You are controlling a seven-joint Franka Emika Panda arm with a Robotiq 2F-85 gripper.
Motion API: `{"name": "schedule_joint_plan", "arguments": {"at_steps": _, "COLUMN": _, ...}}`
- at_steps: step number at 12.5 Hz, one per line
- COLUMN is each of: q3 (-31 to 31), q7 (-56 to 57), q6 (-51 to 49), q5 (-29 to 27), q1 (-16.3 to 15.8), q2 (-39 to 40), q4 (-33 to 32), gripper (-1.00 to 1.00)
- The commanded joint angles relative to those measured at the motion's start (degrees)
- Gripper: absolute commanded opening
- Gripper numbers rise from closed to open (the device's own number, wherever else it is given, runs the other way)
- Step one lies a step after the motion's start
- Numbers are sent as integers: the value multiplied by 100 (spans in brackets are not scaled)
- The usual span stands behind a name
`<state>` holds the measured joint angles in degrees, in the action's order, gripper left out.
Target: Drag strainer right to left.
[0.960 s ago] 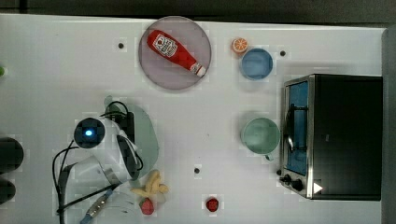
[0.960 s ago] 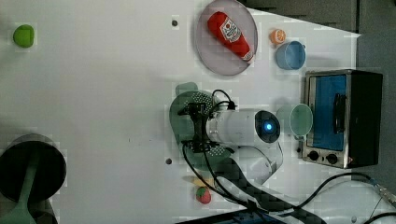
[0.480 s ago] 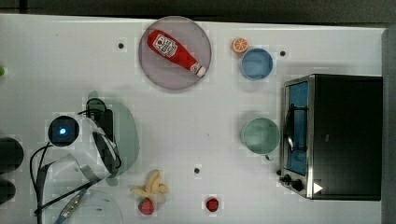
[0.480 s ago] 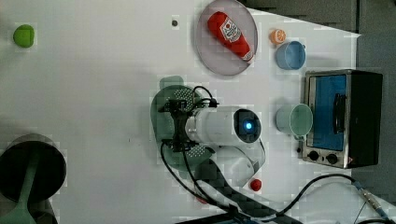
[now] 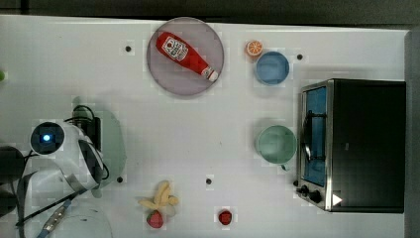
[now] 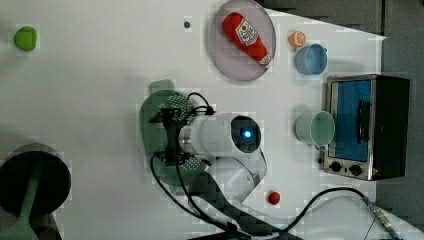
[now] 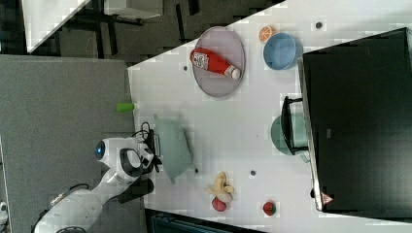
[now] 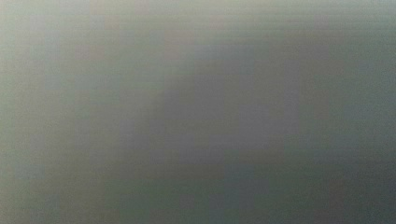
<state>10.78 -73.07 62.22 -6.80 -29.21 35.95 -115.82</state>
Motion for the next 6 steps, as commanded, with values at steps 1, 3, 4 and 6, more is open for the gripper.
{"name": "schedule_joint_plan", "arguments": {"at_steps": 1, "q3": -107, "q7": -302, "q6": 61, "q5": 2, "q1": -162, "q2": 90, "q4": 221, "gripper": 100}}
{"name": "schedule_joint_plan", "arguments": {"at_steps": 3, "q3": -106, "q7": -533, "q6": 66, "q5": -143, "q1": -244, "q2": 158, "q4": 335, "gripper": 100}}
{"name": "schedule_joint_plan", "arguments": {"at_steps": 4, "q3": -106, "q7": -690, "q6": 68, "q5": -192, "q1": -298, "q2": 203, "q4": 420, "gripper": 100}}
{"name": "schedule_joint_plan", "arguments": {"at_steps": 6, "q3": -107, "q7": -819, "q6": 68, "q5": -193, "q1": -411, "q2": 312, "q4": 607, "gripper": 100}}
